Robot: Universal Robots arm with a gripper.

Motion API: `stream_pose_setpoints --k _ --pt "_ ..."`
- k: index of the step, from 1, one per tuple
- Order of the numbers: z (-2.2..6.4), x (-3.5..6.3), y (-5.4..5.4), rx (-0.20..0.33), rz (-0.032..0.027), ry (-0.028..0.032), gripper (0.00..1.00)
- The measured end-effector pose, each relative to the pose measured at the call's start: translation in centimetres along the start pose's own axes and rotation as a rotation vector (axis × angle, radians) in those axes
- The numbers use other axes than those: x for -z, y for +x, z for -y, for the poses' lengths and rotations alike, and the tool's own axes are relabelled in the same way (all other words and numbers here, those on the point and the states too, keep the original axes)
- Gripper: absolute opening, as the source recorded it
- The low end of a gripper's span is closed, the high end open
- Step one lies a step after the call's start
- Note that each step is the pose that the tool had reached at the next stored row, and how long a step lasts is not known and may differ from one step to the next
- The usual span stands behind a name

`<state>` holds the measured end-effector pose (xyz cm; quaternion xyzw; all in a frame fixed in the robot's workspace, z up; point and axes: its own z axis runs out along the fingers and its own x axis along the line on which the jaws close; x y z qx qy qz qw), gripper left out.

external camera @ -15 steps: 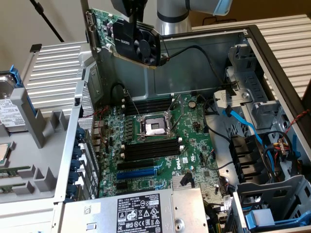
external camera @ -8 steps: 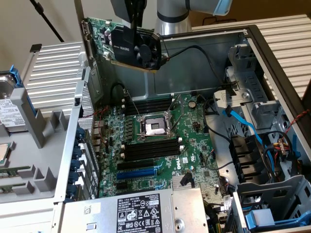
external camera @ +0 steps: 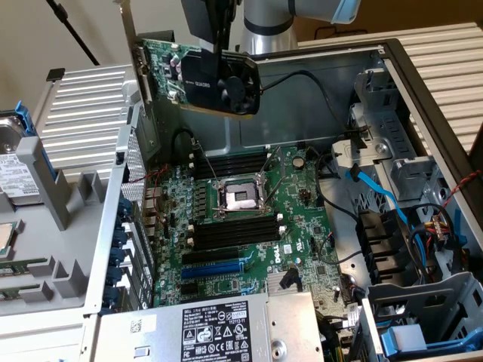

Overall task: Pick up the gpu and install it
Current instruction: 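Insert the gpu into the slot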

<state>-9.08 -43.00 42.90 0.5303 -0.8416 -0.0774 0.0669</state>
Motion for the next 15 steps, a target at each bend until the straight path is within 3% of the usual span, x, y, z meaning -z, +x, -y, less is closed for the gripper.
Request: stream_pose_setpoints --k 6,10,12,15 --pt "0.50 -0.36 -0.21 0.037 -0.0172 0.0108 0.26" --pt "0.59 -0.58 -0.24 0.088 -0.0287 0.0192 0.26" --pt "0.60 -0.65 -0.24 0.118 -0.0312 0.0295 0.26" --pt "0.62 -0.75 -0.24 0.162 -0.0317 0.0522 0.26"
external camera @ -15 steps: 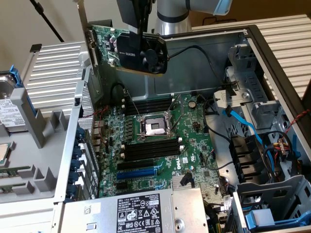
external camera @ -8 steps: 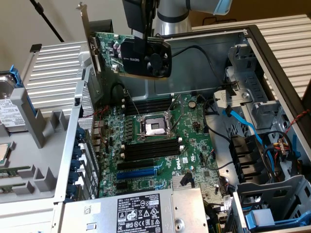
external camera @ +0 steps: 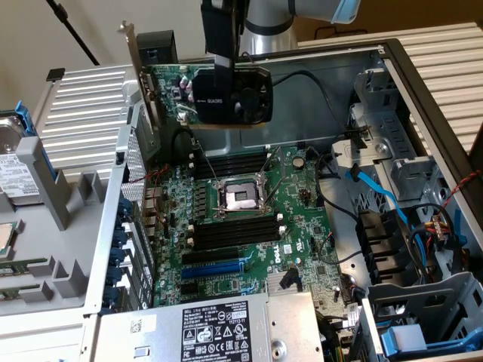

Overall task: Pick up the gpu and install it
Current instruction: 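Insert the gpu into the slot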

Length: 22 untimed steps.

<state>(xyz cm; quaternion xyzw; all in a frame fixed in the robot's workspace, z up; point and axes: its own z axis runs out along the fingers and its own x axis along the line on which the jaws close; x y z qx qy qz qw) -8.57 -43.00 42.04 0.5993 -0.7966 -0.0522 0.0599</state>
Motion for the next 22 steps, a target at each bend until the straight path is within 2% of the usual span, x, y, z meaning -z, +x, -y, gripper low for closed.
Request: stream_pose_setpoints --k 8,13,18,22 --pt "0.09 -0.58 0.0 0.131 -0.0229 0.0143 0.26" --pt "0.35 -0.85 -0.1 0.170 -0.0286 0.0263 0.26" --pt "1.35 -1.52 -0.4 0.189 -0.0381 0.0287 0.26" --pt "2.11 -1.92 -0.6 0.209 -0.0414 0.0295 0.26"
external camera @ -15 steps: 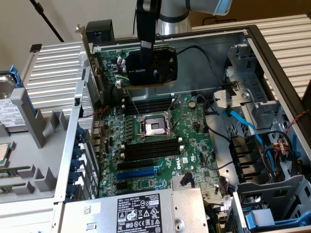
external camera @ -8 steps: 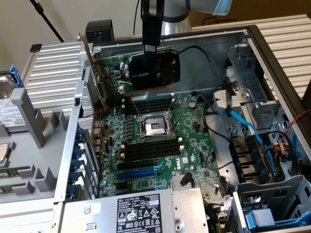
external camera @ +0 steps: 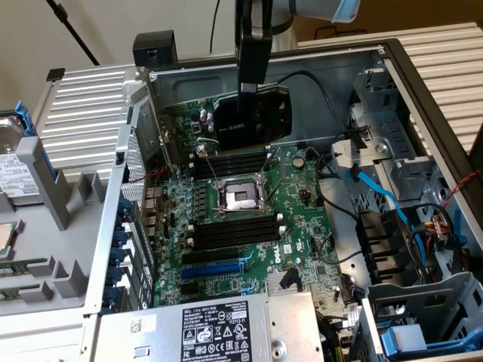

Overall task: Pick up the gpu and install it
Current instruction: 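Insert the gpu into the slot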

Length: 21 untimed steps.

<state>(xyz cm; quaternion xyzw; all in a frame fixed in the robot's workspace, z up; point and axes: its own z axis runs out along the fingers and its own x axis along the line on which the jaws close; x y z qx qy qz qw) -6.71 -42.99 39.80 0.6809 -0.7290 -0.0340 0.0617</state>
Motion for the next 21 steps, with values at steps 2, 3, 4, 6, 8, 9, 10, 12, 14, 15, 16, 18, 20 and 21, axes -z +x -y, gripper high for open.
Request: stream_pose_setpoints --k 2,3,4,6,8,9,10,12,14,15,16,18,20,21 --pt "0.25 -0.22 0.0 0.005 -0.0007 -0.0023 0.26" --pt "0.32 -0.31 0.0 0.007 -0.0008 -0.0054 0.26" --pt "0.39 -0.39 0.0 0.008 -0.0005 -0.0098 0.26" --pt "0.48 -0.52 -0.1 0.009 0.0001 -0.0202 0.26" --pt "0.61 -0.66 -0.1 0.010 0.0016 -0.0292 0.26" --pt "0.72 -0.76 -0.1 0.011 0.0018 -0.0315 0.26" --pt "0.83 -0.90 -0.1 0.011 0.0018 -0.0329 0.26" --pt "0.96 -1.22 -0.1 0.012 0.0018 -0.0343 0.26" --pt "1.03 -1.57 -0.1 0.012 0.0019 -0.0355 0.26" --pt "1.05 -1.75 -0.1 0.013 0.0021 -0.0359 0.26" --pt "1.08 -1.93 -0.1 0.013 0.0022 -0.0362 0.26" --pt "1.13 -2.30 -0.2 0.014 0.0022 -0.0367 0.26" --pt "1.16 -2.49 -0.2 0.014 0.0021 -0.0370 0.26" --pt "1.16 -2.48 -0.2 0.014 0.0018 -0.0379 0.26"
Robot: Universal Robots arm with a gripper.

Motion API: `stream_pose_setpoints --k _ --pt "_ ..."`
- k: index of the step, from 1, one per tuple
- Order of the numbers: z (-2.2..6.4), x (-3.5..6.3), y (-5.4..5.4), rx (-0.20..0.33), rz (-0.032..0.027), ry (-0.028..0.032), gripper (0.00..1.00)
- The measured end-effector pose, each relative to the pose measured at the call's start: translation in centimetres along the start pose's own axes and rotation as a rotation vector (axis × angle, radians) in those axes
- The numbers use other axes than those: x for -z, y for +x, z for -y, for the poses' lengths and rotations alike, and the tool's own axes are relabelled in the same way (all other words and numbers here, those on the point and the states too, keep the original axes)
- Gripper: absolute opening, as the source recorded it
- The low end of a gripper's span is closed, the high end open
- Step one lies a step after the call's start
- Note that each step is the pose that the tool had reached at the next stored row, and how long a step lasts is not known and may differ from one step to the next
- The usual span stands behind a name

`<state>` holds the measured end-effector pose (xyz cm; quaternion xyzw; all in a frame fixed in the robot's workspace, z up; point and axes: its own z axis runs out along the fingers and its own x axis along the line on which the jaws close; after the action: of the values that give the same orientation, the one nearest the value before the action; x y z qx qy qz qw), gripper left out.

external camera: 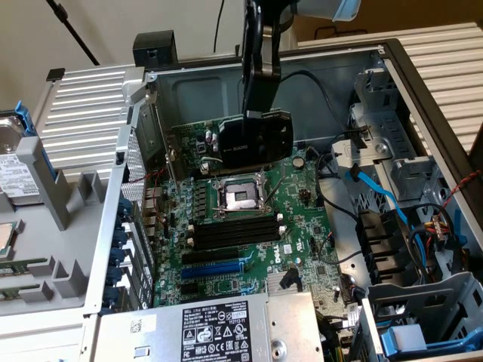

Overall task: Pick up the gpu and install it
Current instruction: 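Insert the gpu into the slot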

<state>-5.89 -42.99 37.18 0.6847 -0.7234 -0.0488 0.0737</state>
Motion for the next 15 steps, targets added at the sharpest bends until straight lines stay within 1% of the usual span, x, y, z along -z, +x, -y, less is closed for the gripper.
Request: stream_pose_setpoints --k 6,9,11,13,14,15 --pt "0.00 -0.02 0.0 0.000 0.0003 -0.0001 0.26" --pt "-0.10 -0.11 0.3 0.000 0.0010 -0.0001 0.26" --pt "-0.05 -0.35 0.5 0.001 0.0042 -0.0010 0.26" --pt "0.01 -0.64 0.7 0.001 0.0064 -0.0038 0.26" --pt "0.03 -0.75 0.9 0.002 0.0098 -0.0056 0.26" --pt "0.06 -0.83 1.0 0.003 0.0146 -0.0079 0.26"
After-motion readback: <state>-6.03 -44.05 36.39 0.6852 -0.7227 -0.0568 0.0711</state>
